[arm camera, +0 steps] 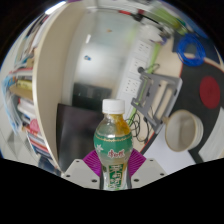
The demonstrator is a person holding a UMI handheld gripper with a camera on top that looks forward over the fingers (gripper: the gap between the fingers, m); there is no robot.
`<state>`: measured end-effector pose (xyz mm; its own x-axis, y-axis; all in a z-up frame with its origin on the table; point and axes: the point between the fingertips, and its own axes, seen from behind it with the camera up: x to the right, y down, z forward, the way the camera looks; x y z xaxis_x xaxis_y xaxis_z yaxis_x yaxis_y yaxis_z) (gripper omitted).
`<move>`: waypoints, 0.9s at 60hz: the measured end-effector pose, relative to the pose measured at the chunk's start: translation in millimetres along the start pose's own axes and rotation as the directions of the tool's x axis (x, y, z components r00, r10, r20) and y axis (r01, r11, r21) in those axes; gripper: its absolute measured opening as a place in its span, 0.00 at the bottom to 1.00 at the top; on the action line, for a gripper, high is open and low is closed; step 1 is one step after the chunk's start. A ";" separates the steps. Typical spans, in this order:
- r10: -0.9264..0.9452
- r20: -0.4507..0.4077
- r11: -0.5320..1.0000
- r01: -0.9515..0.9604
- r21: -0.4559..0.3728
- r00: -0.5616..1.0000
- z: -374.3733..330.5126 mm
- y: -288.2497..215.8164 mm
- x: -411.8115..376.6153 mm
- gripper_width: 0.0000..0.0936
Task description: Pour water
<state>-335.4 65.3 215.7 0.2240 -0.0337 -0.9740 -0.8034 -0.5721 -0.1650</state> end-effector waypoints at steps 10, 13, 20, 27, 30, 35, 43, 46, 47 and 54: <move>-0.680 -0.147 0.719 0.693 0.053 0.718 -28.2 -57.6 -28.7 0.33; -0.772 -0.192 0.605 0.793 0.065 0.605 -41.2 -73.9 -35.3 0.33; -0.862 -0.296 0.407 0.910 0.078 0.411 -66.9 -114.8 -27.0 0.33; -0.881 -0.385 0.284 0.958 0.032 0.274 -87.7 -151.1 9.7 0.33; -0.882 -0.398 0.270 0.963 0.019 0.255 -89.3 -162.2 31.8 0.33; -0.884 -0.407 0.262 0.965 -0.025 0.229 -87.2 -176.3 69.6 0.33; -0.891 -0.391 0.274 0.960 -0.056 0.231 -78.8 -190.4 116.5 0.33; -0.895 -0.381 0.275 0.959 -0.065 0.230 -75.5 -194.1 130.1 0.33; -0.896 -0.379 0.277 0.959 -0.066 0.232 -74.4 -195.0 134.1 0.33; -0.902 -0.361 0.283 0.956 -0.074 0.239 -68.0 -195.8 157.8 0.33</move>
<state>-105.2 116.3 104.9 0.9769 0.2120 -0.0278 0.0278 -0.2547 -0.9666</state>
